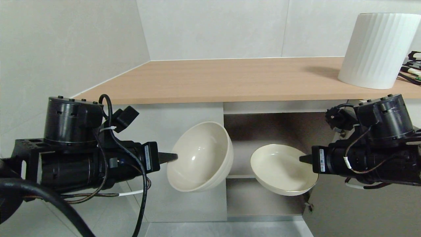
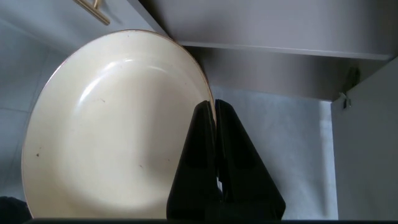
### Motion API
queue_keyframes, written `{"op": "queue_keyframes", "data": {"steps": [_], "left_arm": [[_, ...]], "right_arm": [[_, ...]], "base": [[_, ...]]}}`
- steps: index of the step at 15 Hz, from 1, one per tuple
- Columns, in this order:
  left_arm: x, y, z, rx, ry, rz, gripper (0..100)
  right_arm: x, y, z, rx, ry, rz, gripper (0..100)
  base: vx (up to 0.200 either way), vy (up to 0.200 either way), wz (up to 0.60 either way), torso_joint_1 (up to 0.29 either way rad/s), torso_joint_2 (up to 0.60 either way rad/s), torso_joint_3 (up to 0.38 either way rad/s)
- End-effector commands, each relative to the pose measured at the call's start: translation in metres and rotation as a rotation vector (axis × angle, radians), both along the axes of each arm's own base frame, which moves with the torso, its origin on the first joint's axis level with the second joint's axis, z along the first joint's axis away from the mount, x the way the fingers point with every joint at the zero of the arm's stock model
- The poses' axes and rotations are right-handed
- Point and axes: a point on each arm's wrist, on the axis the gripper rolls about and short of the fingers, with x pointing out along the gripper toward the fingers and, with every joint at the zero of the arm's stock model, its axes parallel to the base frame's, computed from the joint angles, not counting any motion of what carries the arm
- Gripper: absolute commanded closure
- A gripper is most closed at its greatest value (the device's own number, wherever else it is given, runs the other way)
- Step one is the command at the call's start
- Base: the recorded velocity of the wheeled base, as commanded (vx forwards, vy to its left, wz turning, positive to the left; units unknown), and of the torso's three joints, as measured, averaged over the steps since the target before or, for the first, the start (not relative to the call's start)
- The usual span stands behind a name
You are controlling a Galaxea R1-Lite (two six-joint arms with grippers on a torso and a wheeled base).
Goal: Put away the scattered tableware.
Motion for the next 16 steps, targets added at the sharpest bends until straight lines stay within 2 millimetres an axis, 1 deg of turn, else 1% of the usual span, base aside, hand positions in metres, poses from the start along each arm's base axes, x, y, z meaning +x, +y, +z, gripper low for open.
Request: {"op": "queue_keyframes", "data": {"steps": [1, 2, 5, 7, 8, 9, 11, 13, 14, 16], "left_arm": [[0.002, -0.002, -0.003, 0.005, 0.010, -0.006, 100], [0.002, -0.004, -0.004, 0.009, 0.015, -0.012, 100], [0.005, -0.009, -0.014, 0.054, 0.024, -0.038, 100], [0.007, -0.010, -0.016, 0.061, 0.031, -0.033, 100], [0.007, -0.010, -0.016, 0.063, 0.032, -0.032, 100], [0.007, -0.010, -0.016, 0.064, 0.030, -0.029, 100], [0.007, -0.010, -0.016, 0.064, 0.031, -0.029, 100], [0.008, -0.010, -0.017, 0.066, 0.034, -0.029, 100], [0.008, -0.011, -0.018, 0.067, 0.037, -0.029, 100], [0.009, -0.011, -0.020, 0.069, 0.042, -0.029, 100]], "right_arm": [[0.010, 0.006, -0.012, -0.015, 0.027, 0.000, 100], [0.017, 0.010, -0.021, -0.025, 0.041, -0.002, 100], [0.051, 0.028, -0.063, -0.051, 0.084, -0.022, 100], [0.078, 0.030, -0.101, -0.090, 0.090, -0.096, 100], [0.085, 0.029, -0.109, -0.099, 0.086, -0.121, 100], [0.104, 0.025, -0.132, -0.110, 0.081, -0.171, 100], [0.127, 0.022, -0.154, -0.103, 0.093, -0.213, 100], [0.147, 0.020, -0.170, -0.101, 0.102, -0.254, 100], [0.155, 0.018, -0.180, -0.117, 0.103, -0.284, 100], [0.165, 0.015, -0.191, -0.137, 0.102, -0.322, 100]], "base": [[0.000, 0.000, 0.00, 0.000, 0.00, 0.000], [0.000, 0.000, 0.00, 0.000, 0.00, 0.000], [0.000, 0.000, 0.00, 0.000, 0.00, 0.000], [0.000, 0.000, 0.00, 0.000, 0.00, 0.000], [0.000, 0.000, 0.00, 0.000, 0.00, 0.000], [0.000, 0.000, 0.00, 0.000, 0.00, 0.000], [0.000, 0.000, 0.00, 0.000, 0.00, 0.000], [0.000, 0.000, 0.00, 0.000, 0.00, 0.000], [0.000, 0.000, 0.00, 0.000, 0.00, 0.000], [0.000, 0.000, 0.00, 0.000, 0.00, 0.000]]}}
